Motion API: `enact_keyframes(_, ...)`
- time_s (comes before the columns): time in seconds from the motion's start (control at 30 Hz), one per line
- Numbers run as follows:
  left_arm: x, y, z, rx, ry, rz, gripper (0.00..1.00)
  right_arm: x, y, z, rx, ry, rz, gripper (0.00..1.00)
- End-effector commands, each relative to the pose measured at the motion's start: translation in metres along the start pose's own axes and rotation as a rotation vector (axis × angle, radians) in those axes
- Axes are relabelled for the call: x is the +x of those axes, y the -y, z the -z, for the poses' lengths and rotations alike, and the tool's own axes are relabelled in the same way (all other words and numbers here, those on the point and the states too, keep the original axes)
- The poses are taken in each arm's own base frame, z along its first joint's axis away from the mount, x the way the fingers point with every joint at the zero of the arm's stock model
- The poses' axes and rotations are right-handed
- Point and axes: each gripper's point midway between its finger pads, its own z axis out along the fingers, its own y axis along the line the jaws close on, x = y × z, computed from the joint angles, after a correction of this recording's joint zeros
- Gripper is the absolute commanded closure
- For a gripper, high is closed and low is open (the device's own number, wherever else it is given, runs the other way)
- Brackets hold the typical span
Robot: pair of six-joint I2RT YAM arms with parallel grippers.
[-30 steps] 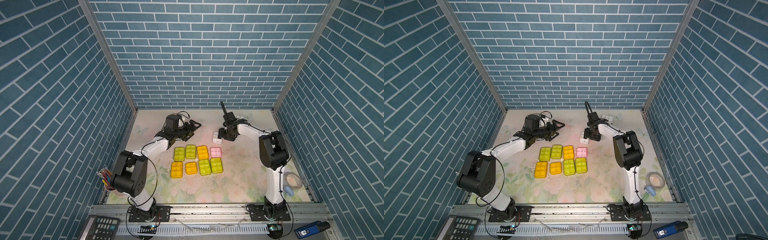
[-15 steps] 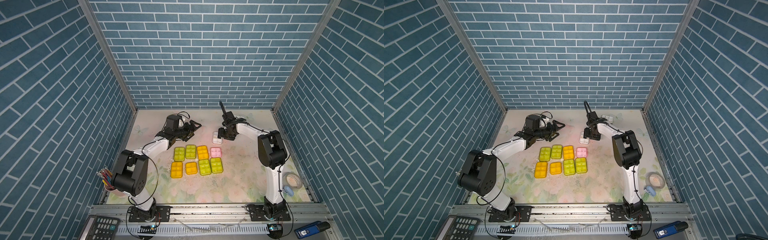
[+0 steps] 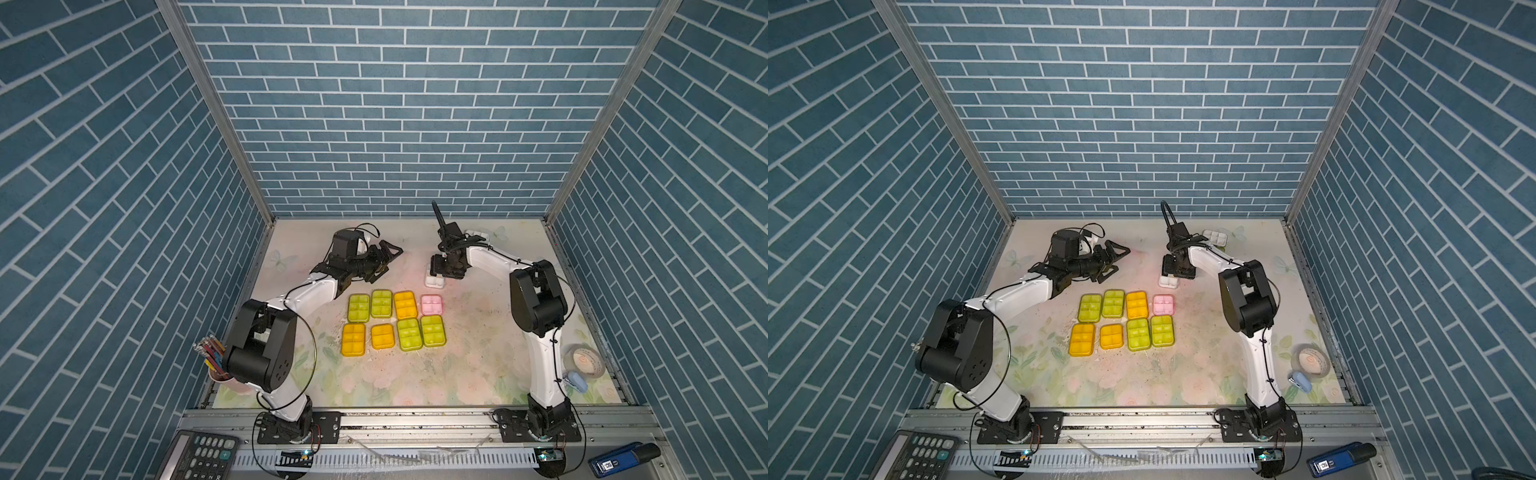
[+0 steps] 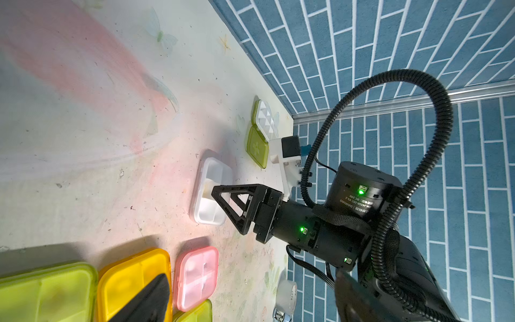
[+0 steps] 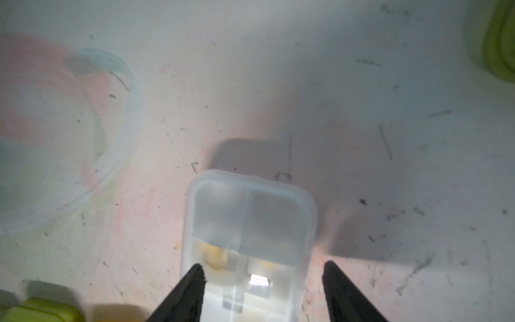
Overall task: Close pillboxes
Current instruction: Close the lid on the pillbox, then move the pillbox to the center of the board.
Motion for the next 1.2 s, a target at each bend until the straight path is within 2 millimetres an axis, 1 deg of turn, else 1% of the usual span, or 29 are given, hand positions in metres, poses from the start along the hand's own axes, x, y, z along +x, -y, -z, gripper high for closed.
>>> enact_keyframes(0.0,-0.004,0.000,-0.003,0.003,0.001,-0.017,0.06,0.045,0.022,-0.031,0.102,-0.161,0.041,0.32)
enact_keyframes(0.07,-0.004,0.000,-0.003,0.004,-0.001,-0.015,0.06,0.038,0.019,-0.028,0.102,-0.143,0.038,0.30)
enact_keyframes(0.2,-0.004,0.001,-0.002,0.008,0.001,-0.016,0.06,0.021,0.007,-0.021,0.099,-0.095,0.047,0.23)
enact_keyframes(0.27,-0.005,0.000,-0.002,0.007,0.001,-0.014,0.06,0.016,0.006,-0.022,0.129,-0.090,0.066,0.19)
enact_keyframes(0.37,-0.005,0.000,-0.002,0.006,0.002,-0.016,0.06,0.013,0.005,-0.027,0.156,-0.097,0.079,0.17)
enact_keyframes(0.43,-0.005,-0.001,-0.003,0.002,0.000,-0.013,0.06,0.012,0.006,-0.028,0.174,-0.091,0.083,0.18)
enact_keyframes(0.53,-0.006,-0.002,-0.003,0.004,0.000,-0.011,0.07,0.011,0.013,-0.025,0.220,-0.079,0.091,0.27)
enact_keyframes(0.6,-0.006,-0.003,-0.003,0.002,0.002,-0.011,0.06,0.011,0.013,-0.021,0.216,-0.064,0.101,0.30)
enact_keyframes(0.77,-0.006,-0.002,-0.003,0.006,0.001,-0.009,0.06,0.007,0.015,0.000,0.192,0.019,0.145,0.32)
enact_keyframes(0.8,-0.007,-0.001,-0.002,0.007,0.003,-0.011,0.06,0.003,0.015,0.011,0.181,0.045,0.151,0.32)
enact_keyframes(0.83,-0.007,-0.002,-0.002,0.006,0.005,-0.011,0.06,0.004,0.014,0.017,0.169,0.058,0.160,0.32)
enact_keyframes(0.93,-0.006,-0.002,-0.003,0.007,0.002,-0.009,0.06,0.009,0.021,0.031,0.156,0.077,0.165,0.32)
enact_keyframes(0.97,-0.007,-0.002,-0.003,0.007,0.003,-0.008,0.06,0.014,0.025,0.033,0.156,0.074,0.163,0.32)
enact_keyframes(1.03,-0.007,-0.003,-0.004,0.007,0.001,-0.011,0.06,0.026,0.031,0.041,0.146,0.066,0.157,0.32)
enact_keyframes(1.17,-0.005,0.000,-0.006,0.020,-0.010,-0.010,0.06,0.058,0.047,0.049,0.142,0.045,0.142,0.32)
